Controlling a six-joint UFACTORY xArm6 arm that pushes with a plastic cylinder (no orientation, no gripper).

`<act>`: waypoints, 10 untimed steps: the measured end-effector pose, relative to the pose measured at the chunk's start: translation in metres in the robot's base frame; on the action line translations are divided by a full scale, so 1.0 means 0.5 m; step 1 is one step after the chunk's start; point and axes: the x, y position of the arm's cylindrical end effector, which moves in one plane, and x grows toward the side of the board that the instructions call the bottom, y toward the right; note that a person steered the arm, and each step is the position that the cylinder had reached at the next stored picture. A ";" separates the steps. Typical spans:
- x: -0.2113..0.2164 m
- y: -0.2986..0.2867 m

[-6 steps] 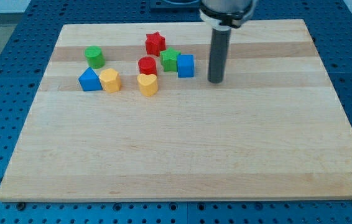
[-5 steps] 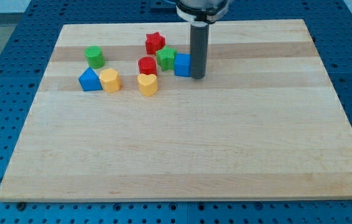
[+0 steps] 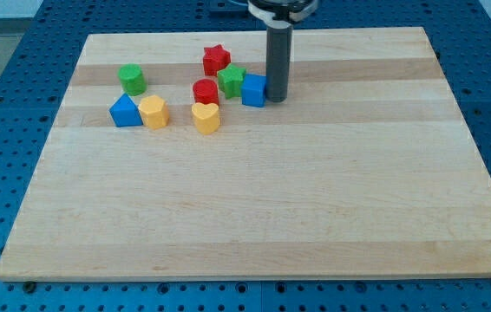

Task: Push the green star with a blue cube bottom to the red star

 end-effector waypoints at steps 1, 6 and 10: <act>0.006 -0.027; -0.047 -0.196; -0.072 -0.072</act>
